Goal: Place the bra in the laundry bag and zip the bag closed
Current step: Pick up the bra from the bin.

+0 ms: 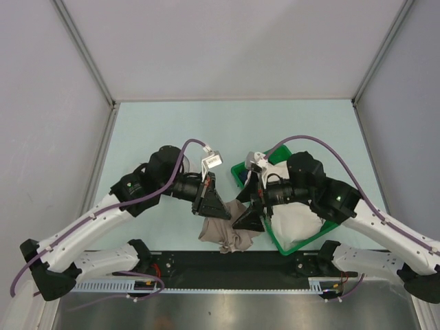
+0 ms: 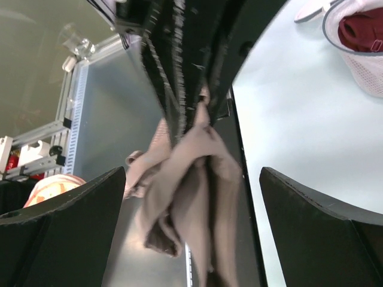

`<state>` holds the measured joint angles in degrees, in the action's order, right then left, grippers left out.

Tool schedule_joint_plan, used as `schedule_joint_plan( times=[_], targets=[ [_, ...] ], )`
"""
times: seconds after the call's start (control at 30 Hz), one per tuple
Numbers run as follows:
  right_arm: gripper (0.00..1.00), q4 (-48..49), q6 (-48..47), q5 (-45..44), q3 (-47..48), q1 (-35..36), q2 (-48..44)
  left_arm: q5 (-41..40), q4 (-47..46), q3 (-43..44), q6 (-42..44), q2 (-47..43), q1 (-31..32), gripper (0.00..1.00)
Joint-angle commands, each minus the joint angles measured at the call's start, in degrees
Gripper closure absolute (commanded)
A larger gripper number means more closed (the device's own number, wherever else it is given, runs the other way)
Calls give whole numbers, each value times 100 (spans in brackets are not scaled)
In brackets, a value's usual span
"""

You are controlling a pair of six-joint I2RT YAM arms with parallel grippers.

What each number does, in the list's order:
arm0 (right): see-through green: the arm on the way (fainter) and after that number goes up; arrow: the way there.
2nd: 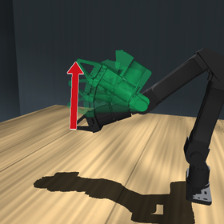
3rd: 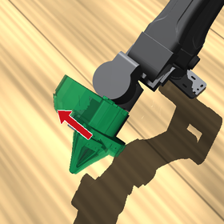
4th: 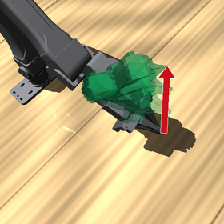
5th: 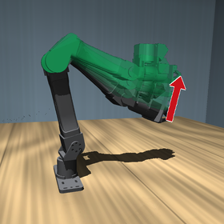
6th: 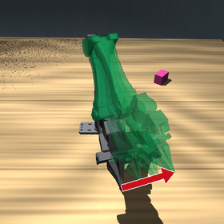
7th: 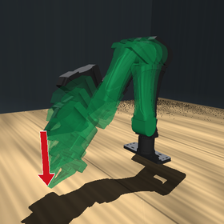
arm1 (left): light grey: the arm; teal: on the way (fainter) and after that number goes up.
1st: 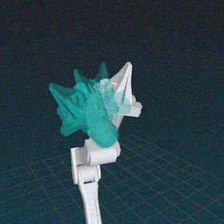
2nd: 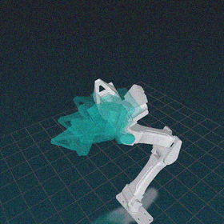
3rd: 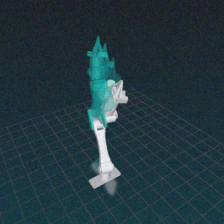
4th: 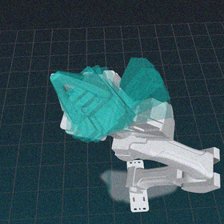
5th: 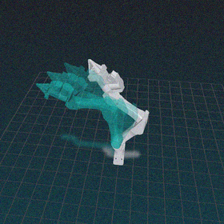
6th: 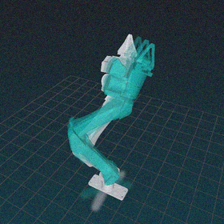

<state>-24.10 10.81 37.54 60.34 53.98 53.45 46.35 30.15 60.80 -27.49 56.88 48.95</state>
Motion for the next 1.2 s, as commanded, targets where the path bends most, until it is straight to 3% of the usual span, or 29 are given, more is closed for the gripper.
schedule_joint_plan(
  times=[0.0, 0.37, 0.43, 0.6, 0.67, 0.7, 0.77, 0.8, 0.9, 0.93, 1.07, 1.13, 1.17],
  targets=[
    [0, 221, -298, -10, 110, 104, 227, 295, -176, 345, -11, -98, 36, 100],
    [0, 975, 332, 1122, -592, 236, 219, 191, -238, 319, 77, -450, 89, 100],
    [5, 1178, 553, 1212, -830, 236, 139, 208, -255, 310, 68, -432, 89, 100],
    [31, 1355, 914, 1326, -980, 236, 209, 357, -290, 345, 94, -424, 89, 100],
    [37, 1442, 993, 1326, -997, 236, 253, 427, -343, 354, 103, -441, 89, 100],
    [49, 1495, 1080, 1326, -1015, 228, 271, 436, -335, 354, 120, -450, 89, 100],
    [59, 1600, 1134, 1361, -1024, 201, 315, 428, -291, 345, 156, -485, 89, 100],
    [70, 1627, 1204, 1387, -1024, 166, 332, 384, -247, 345, 225, -494, 89, 100],
    [94, 1715, 1266, 1493, -1129, -18, 394, -81, 130, 406, 427, -546, 45, 78],
    [98, 1733, 1283, 1545, -1164, -71, 394, -213, 331, 407, 472, -616, -8, 65],
    [100, 1742, 1345, 1564, -1436, -466, 272, -679, 833, 494, 604, -888, -604, 41],
    [100, 1794, 1362, 1528, -1524, -685, 175, -732, 1097, 582, 639, -1021, -1210, 11],
    [100, 1794, 1371, 1511, -1568, -748, 131, -811, 1237, 644, 700, -1073, -1438, 10]
  ],
)
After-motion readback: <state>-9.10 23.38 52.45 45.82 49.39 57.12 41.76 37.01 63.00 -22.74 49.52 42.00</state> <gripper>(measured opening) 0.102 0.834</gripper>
